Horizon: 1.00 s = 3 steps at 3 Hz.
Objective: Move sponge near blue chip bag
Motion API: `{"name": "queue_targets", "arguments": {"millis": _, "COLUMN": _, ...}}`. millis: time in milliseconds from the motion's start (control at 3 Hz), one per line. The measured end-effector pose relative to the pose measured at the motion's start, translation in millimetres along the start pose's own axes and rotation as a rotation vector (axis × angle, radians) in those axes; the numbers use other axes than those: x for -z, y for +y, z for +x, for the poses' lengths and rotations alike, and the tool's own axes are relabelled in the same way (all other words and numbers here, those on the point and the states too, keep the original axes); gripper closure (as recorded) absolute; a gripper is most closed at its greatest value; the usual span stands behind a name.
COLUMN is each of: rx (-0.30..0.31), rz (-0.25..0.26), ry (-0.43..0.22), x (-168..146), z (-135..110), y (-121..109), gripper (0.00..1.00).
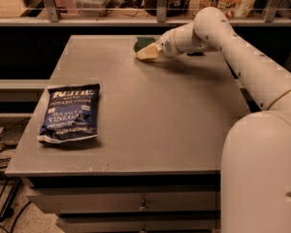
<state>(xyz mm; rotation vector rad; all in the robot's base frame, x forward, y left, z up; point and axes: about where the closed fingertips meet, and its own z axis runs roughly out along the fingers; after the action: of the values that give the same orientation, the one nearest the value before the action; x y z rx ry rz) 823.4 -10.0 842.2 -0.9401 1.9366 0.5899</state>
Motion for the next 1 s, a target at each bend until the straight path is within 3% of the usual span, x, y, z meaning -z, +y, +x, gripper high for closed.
{"name": "queue_targets", "arguments": {"millis": 333, "rx": 0.064, "rz": -0.008, "ry": 0.001, "x": 3, "z": -17, "y": 12, "gripper": 0.72}}
{"name": "queue_targets", "arguments": {"millis": 667, "rx": 0.193, "rz": -0.055, "ry": 0.016, "x": 11, "z": -43, "y": 44, "gripper": 0.95}}
{"name": "queue_targets", "arguments": {"millis": 1000, "rx": 0.352, "rz": -0.161, "ry": 0.028, "x": 21, "z": -71, "y": 91, "gripper": 1.00}}
